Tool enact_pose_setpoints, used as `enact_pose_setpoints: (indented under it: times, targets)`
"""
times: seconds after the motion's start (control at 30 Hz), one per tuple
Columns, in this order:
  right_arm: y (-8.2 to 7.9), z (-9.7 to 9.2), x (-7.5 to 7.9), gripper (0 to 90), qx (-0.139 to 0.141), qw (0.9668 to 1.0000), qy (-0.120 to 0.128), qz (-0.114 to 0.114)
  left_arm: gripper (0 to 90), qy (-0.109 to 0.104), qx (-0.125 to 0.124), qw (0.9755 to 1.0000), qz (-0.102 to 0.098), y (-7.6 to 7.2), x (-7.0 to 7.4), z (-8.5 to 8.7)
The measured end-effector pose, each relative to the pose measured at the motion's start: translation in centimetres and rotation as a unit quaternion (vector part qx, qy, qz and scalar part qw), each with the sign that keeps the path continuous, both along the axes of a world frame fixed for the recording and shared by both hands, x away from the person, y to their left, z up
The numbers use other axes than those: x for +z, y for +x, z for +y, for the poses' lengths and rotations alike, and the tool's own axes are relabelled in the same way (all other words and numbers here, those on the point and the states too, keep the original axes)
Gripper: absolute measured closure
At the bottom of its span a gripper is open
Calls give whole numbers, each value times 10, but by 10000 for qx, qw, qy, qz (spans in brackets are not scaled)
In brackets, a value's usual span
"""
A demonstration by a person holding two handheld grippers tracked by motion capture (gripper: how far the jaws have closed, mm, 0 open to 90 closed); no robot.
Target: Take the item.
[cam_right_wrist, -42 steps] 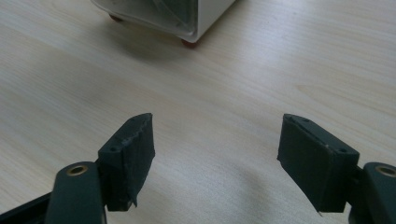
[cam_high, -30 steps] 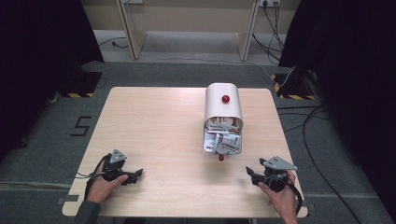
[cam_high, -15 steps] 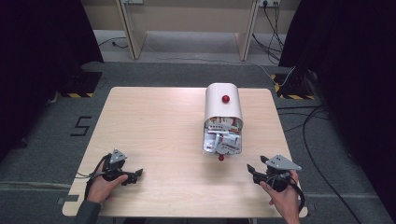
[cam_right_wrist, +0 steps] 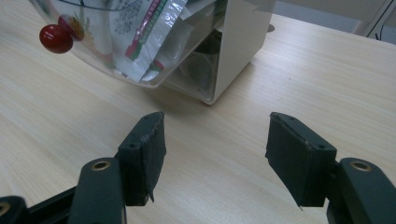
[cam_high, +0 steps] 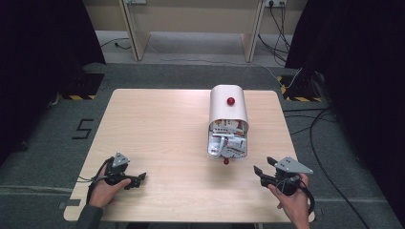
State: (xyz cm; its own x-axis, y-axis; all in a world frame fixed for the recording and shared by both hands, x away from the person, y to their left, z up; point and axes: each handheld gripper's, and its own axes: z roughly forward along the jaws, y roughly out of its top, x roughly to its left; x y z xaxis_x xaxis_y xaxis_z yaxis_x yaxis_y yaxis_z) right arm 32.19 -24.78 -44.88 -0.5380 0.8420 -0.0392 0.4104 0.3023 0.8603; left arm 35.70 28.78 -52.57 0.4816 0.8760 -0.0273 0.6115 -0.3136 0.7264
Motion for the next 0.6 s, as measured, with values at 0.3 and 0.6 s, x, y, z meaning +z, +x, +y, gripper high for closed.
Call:
enact_pose_setpoints:
  times: [0.3,0.6]
  targets:
    - [-3,-1,9,390,-16,10000,-12,-82,0,0,1,10000,0,0,0,0]
    - [-9,1,24,397,53,9997,-33,-224,0,0,1,10000,0,0,0,0]
